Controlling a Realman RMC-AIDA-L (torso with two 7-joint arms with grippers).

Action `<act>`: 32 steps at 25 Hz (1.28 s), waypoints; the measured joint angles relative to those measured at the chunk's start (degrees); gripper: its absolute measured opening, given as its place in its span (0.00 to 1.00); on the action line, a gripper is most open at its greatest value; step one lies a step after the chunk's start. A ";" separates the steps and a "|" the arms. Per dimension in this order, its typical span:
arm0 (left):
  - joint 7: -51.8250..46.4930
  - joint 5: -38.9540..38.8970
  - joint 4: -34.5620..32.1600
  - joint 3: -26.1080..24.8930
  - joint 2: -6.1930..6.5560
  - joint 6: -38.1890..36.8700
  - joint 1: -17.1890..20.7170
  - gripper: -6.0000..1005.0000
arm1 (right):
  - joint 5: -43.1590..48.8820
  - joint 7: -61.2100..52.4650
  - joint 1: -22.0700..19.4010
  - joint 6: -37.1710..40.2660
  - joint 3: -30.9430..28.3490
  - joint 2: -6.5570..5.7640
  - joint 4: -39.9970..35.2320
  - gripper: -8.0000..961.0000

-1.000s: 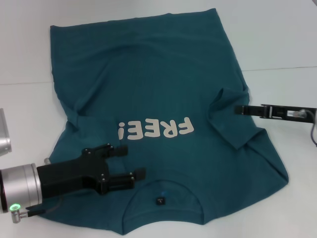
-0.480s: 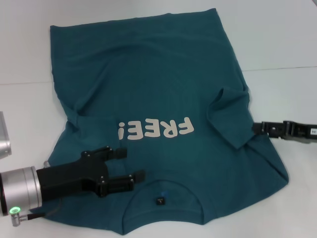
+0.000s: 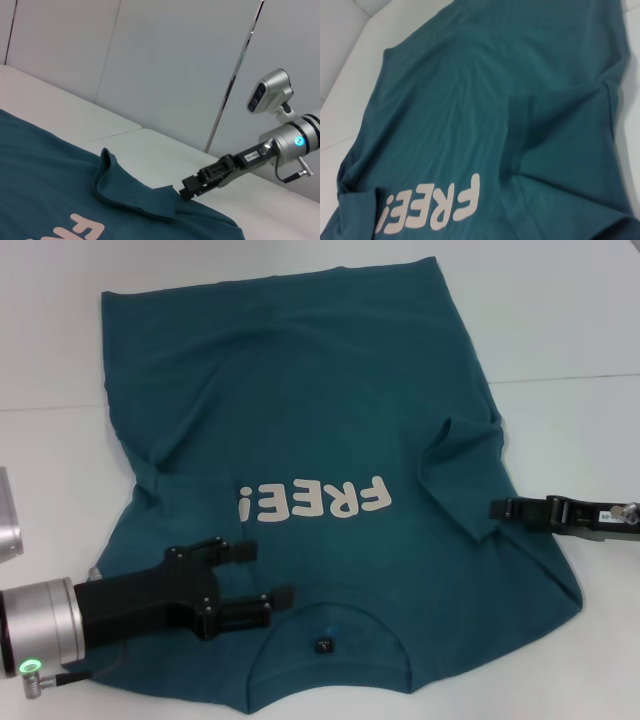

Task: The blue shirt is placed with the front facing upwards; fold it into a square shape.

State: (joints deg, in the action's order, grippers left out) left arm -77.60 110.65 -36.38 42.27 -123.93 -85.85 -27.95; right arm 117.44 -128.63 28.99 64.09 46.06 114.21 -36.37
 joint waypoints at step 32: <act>0.35 0.00 0.00 0.00 0.00 0.16 0.02 0.87 | 0.68 0.70 2.35 -5.77 0.03 1.35 3.08 0.31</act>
State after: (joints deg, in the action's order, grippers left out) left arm -77.25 110.65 -36.39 42.27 -123.93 -85.69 -27.93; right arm 118.12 -127.93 31.35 58.32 46.09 115.56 -33.29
